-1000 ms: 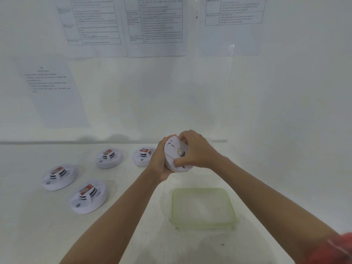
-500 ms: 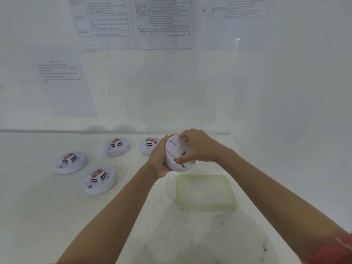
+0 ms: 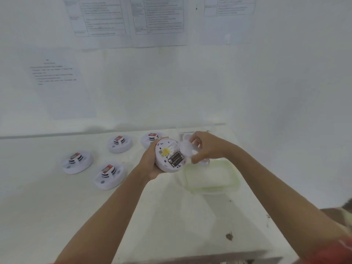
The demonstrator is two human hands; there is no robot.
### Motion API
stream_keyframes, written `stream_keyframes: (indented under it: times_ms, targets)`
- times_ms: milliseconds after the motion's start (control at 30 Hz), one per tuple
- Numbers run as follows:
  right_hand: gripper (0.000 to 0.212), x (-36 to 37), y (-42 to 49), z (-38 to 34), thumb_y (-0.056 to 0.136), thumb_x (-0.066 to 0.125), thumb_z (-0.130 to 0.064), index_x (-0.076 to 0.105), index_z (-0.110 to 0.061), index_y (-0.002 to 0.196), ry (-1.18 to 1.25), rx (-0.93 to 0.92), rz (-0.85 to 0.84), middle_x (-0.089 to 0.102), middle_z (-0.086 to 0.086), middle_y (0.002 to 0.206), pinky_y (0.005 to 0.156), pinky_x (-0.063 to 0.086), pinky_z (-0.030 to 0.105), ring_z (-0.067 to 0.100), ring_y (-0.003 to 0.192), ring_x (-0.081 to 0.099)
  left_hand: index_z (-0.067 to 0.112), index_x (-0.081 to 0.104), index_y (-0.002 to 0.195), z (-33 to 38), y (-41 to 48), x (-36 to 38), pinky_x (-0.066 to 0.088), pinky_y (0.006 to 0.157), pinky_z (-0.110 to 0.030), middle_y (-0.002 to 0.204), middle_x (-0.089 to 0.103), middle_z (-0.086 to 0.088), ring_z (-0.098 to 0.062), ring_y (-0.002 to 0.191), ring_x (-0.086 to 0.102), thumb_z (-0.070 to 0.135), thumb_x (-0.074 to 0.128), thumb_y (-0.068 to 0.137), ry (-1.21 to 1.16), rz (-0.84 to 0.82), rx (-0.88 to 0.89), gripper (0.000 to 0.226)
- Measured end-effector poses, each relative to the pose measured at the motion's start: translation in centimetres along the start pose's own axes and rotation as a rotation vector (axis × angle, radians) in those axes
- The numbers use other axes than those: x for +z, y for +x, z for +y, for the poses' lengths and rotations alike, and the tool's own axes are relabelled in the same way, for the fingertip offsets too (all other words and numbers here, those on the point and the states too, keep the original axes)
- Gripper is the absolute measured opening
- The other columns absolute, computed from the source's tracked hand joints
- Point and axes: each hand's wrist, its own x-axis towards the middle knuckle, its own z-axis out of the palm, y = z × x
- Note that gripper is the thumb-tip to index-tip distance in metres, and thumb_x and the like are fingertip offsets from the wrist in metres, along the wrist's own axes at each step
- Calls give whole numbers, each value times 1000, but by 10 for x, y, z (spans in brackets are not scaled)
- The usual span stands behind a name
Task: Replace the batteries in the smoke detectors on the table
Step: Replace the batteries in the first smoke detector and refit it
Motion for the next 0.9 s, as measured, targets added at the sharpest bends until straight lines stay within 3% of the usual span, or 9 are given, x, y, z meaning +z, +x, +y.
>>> stream_keyframes:
  times_ms: [67,267,500,567,633,733,900]
  targets:
    - [60,5,-6,13,68,78,-18,49,-14,121,-142,88,-83,52,-1,107,62,43,19,13,88,52,18,60,116,-4,-2,-16,48,87,-49,117,65,-8,-30,107,59,43,41,95,-45,3,-18,38]
    - [67,36,-6,37,77,73,-21,44,-14,136,-345,159,-213,42,5,136,97,39,29,21,123,43,19,65,101,-9,-10,-38,50,78,-48,102,68,-9,-30,96,61,41,35,97,-108,0,-6,38]
    - [61,38,0,45,78,72,-17,48,-14,134,-342,154,-229,41,4,136,95,37,25,20,125,43,18,61,113,-6,-5,-40,53,73,-44,108,67,-9,-28,97,63,45,37,97,-151,-45,4,39]
    - [50,31,0,40,80,71,-16,54,-14,128,-267,132,-167,46,3,132,91,38,22,17,113,48,20,64,109,-3,-3,-36,52,77,-46,109,67,-8,-28,99,62,44,41,95,-155,-61,15,36]
    - [36,23,2,30,82,69,-17,61,-13,117,-191,54,-36,58,4,122,75,40,12,9,89,52,23,69,97,-1,1,-30,50,82,-49,109,67,-7,-29,102,61,43,49,89,-170,-68,36,29]
    - [28,17,10,7,84,67,-18,66,-10,111,-27,-78,172,67,8,107,61,37,5,-1,68,50,27,65,98,4,12,-14,48,84,-51,120,61,-8,-31,109,56,43,40,96,-232,-42,79,29]
    - [35,14,31,-7,81,68,-30,66,-5,106,29,-132,341,55,10,103,71,31,21,16,87,49,28,59,100,10,39,23,48,82,-45,103,65,-4,-26,91,62,42,26,101,-243,-50,176,36]
